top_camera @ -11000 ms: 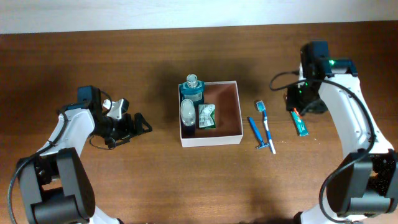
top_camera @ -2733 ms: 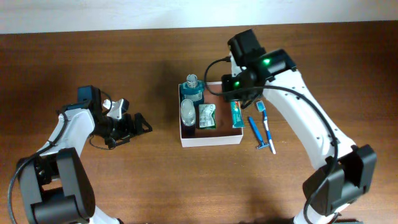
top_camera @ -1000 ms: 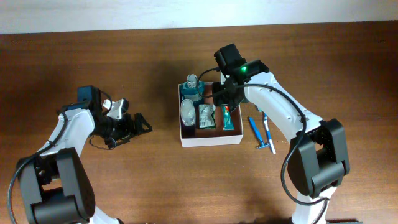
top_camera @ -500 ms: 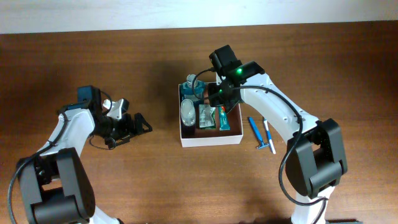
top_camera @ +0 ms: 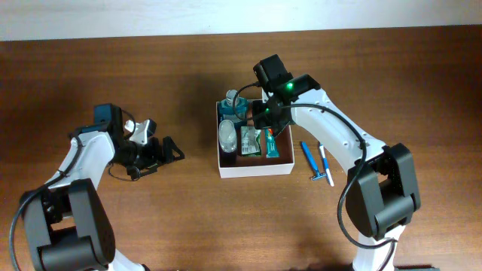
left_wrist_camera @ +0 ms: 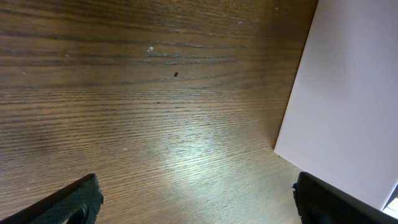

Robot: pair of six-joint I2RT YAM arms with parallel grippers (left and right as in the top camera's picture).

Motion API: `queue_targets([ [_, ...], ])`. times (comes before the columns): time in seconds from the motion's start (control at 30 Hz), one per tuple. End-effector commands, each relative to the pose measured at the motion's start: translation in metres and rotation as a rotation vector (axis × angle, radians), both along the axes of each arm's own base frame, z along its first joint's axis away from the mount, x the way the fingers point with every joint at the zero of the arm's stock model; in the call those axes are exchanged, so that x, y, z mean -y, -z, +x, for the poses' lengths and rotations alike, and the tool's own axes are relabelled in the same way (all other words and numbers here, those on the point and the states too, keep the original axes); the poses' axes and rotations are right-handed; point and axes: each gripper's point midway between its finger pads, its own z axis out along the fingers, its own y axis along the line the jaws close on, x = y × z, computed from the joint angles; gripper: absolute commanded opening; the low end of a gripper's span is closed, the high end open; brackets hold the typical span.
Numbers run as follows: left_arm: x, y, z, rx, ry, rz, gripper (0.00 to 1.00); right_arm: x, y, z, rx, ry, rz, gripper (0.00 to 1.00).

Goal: Pack container
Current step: 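Lower the tube upright into the box's right side and release, then withdraw the right gripper rightward over the blue razor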

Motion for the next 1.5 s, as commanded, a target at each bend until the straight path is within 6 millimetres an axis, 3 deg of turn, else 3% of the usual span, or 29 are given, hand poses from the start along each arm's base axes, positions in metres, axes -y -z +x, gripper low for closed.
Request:
queue_targets([
  [0.0, -0.001, -0.006, 0.000, 0.026, 0.007, 0.001, 0.99, 0.001, 0.011, -0.002, -0.013, 0.004, -0.026, 0.04],
  [0.23, -0.001, -0.006, 0.000, 0.026, 0.007, 0.001, 0.99, 0.001, 0.032, -0.002, -0.049, 0.003, -0.043, 0.05],
  [0.4, 0.000, -0.006, 0.000, 0.026, 0.008, 0.001, 0.99, 0.003, 0.032, 0.000, -0.047, 0.008, -0.042, 0.06],
  [0.63, -0.001, -0.006, 0.000, 0.026, 0.007, 0.001, 0.99, 0.003, 0.030, -0.001, -0.045, 0.000, -0.043, 0.18],
  [0.8, -0.001, -0.006, 0.000, 0.026, 0.007, 0.001, 0.99, 0.010, 0.005, 0.001, -0.012, 0.003, -0.032, 0.21],
  [0.93, -0.001, -0.006, 0.000, 0.026, 0.007, 0.001, 0.99, 0.018, -0.036, 0.003, 0.051, 0.016, -0.006, 0.22],
  [1.1, 0.000, -0.006, 0.000, 0.026, 0.007, 0.001, 0.99, 0.042, -0.084, -0.007, 0.117, 0.036, -0.004, 0.21],
  [1.23, 0.000, -0.006, 0.000, 0.026, 0.008, 0.001, 0.99, 0.087, -0.104, -0.021, 0.114, 0.117, -0.083, 0.21],
  [1.33, 0.000, -0.006, 0.000, 0.025, 0.007, 0.001, 0.99, 0.115, -0.105, -0.031, 0.070, 0.161, -0.123, 0.26],
  [1.4, -0.001, -0.006, 0.000, 0.026, 0.007, 0.001, 0.99, 0.134, -0.098, -0.039, 0.013, 0.187, -0.147, 0.43],
  [1.47, -0.001, -0.006, 0.000, 0.026, 0.007, 0.001, 0.99, 0.147, -0.090, -0.044, -0.028, 0.216, -0.158, 0.48],
])
